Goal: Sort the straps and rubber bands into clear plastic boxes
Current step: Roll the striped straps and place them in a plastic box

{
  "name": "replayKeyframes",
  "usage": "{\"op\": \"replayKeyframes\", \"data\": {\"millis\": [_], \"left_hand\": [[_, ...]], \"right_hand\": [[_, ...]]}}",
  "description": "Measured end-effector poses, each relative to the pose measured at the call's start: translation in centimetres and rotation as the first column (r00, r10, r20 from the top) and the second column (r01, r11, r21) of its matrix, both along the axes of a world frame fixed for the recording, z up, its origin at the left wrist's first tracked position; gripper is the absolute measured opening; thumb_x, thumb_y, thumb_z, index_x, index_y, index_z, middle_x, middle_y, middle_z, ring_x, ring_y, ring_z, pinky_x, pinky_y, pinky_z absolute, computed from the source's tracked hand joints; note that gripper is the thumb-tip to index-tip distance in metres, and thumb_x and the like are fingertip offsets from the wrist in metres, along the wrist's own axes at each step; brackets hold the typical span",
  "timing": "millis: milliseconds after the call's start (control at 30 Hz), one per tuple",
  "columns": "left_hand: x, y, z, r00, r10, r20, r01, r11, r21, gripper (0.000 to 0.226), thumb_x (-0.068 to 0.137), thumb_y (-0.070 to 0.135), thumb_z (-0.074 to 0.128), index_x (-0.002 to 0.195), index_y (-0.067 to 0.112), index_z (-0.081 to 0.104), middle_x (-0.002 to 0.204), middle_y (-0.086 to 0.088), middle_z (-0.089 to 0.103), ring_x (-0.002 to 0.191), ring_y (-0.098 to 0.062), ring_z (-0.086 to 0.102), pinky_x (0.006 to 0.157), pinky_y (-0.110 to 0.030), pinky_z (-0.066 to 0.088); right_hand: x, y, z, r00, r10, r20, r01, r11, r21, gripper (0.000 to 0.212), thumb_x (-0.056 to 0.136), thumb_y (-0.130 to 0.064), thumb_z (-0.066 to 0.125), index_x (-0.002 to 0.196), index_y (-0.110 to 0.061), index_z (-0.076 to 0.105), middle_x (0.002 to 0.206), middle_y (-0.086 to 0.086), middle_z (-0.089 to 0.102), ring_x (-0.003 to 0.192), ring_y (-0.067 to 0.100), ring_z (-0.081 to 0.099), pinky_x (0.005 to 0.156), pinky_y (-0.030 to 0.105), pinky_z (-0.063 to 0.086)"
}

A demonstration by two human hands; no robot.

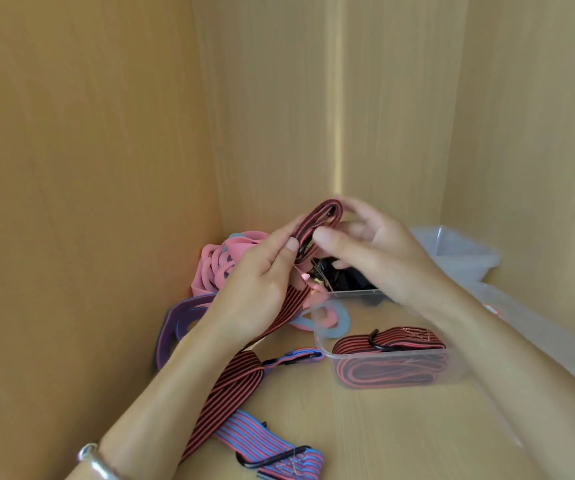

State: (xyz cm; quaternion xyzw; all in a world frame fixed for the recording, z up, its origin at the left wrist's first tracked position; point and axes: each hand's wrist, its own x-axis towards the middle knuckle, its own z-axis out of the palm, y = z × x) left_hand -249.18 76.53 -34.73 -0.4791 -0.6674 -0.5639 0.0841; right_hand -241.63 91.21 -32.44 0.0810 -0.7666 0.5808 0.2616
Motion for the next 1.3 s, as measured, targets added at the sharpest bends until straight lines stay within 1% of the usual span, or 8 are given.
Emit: {"op": "replayKeyframes", "data": {"millis": [133,300,500,667,867,1000,1133,1300], "left_hand": [[0.1,0.1,0.1,0.994,-0.008,-0.109,0.002,0.999,-0.053,0.033,0.103,0.013,0.033,0.125,0.029,0.052,0.071,0.026,0.060,0.067,0.011,0.052,0.067,-0.004,0.036],[0.0,0.3,0.0,1.000,0.006,-0.020,-0.005,0.999,0.041,0.028,0.101,0.024,0.040,0.121,0.024,0.060,0.065,0.011,0.056,0.056,-0.002,0.048,0.057,-0.012,0.040],[-0.3,0.2,0.0,0.997,-0.011,0.080,0.003,0.995,0.099,0.044,0.091,0.032,0.052,0.133,0.021,0.053,0.083,0.008,0.067,0.077,-0.001,0.061,0.076,-0.017,0.047],[-0.8,-0.2,0.9,0.984,0.005,0.177,-0.052,0.963,0.263,0.031,0.097,0.010,0.050,0.120,0.029,0.055,0.071,0.010,0.068,0.067,-0.002,0.063,0.068,-0.015,0.050],[-0.7,-0.1,0.2,0.992,0.121,-0.018,-0.116,0.974,0.196,0.038,0.099,0.016,0.048,0.119,0.049,0.050,0.080,-0.002,0.052,0.067,-0.011,0.039,0.062,-0.019,0.041],[-0.6,0.2,0.0,0.983,0.164,-0.078,-0.147,0.971,0.187,0.034,0.094,0.030,0.045,0.119,0.052,0.047,0.085,0.003,0.052,0.075,-0.009,0.043,0.068,-0.017,0.038],[-0.3,0.1,0.1,0.987,0.132,-0.092,-0.119,0.985,0.128,0.036,0.100,0.022,0.046,0.129,0.044,0.043,0.088,0.024,0.062,0.087,0.006,0.052,0.081,-0.004,0.039],[-0.1,-0.5,0.5,0.988,0.080,-0.133,-0.077,0.997,0.032,0.047,0.102,0.012,0.041,0.128,0.051,0.037,0.091,0.031,0.056,0.089,0.014,0.049,0.084,-0.001,0.035]], "right_hand": [[0.3,0.5,0.4,0.999,-0.020,-0.029,0.016,0.993,-0.115,0.038,0.078,-0.029,0.066,0.115,-0.028,0.057,0.075,-0.002,0.074,0.070,0.013,0.071,0.065,0.022,0.056],[0.1,0.1,0.3,0.995,-0.051,-0.087,0.026,0.962,-0.271,0.009,0.087,-0.016,0.065,0.096,-0.019,0.066,0.075,0.001,0.073,0.071,0.016,0.072,0.065,0.021,0.056],[0.1,-0.1,0.2,0.990,-0.046,-0.131,-0.008,0.924,-0.382,0.009,0.088,-0.012,0.064,0.097,-0.014,0.062,0.082,0.005,0.072,0.076,0.016,0.072,0.071,0.022,0.056],[-0.3,-0.4,-0.3,0.998,-0.049,-0.036,0.045,0.994,-0.104,0.018,0.081,-0.009,0.073,0.085,-0.016,0.057,0.078,-0.001,0.069,0.073,0.013,0.065,0.075,0.030,0.053],[-0.6,-0.8,-1.1,0.977,-0.212,0.006,0.205,0.954,0.217,0.034,0.068,-0.022,0.084,0.078,-0.024,0.052,0.074,0.000,0.068,0.066,0.011,0.063,0.066,0.039,0.053],[-0.6,-1.5,-1.3,0.983,-0.182,0.007,0.178,0.966,0.186,0.045,0.065,-0.025,0.085,0.090,-0.039,0.051,0.081,-0.008,0.072,0.073,0.008,0.066,0.070,0.046,0.059],[-0.4,-1.7,-1.2,0.988,-0.152,0.024,0.146,0.973,0.177,0.037,0.067,-0.022,0.084,0.099,-0.028,0.066,0.084,-0.008,0.073,0.078,0.008,0.068,0.066,0.051,0.059],[-0.6,-1.3,-1.1,0.992,-0.126,-0.026,0.128,0.987,0.101,0.023,0.077,-0.012,0.079,0.090,-0.027,0.069,0.082,-0.003,0.075,0.075,0.008,0.070,0.076,0.030,0.057]]}}
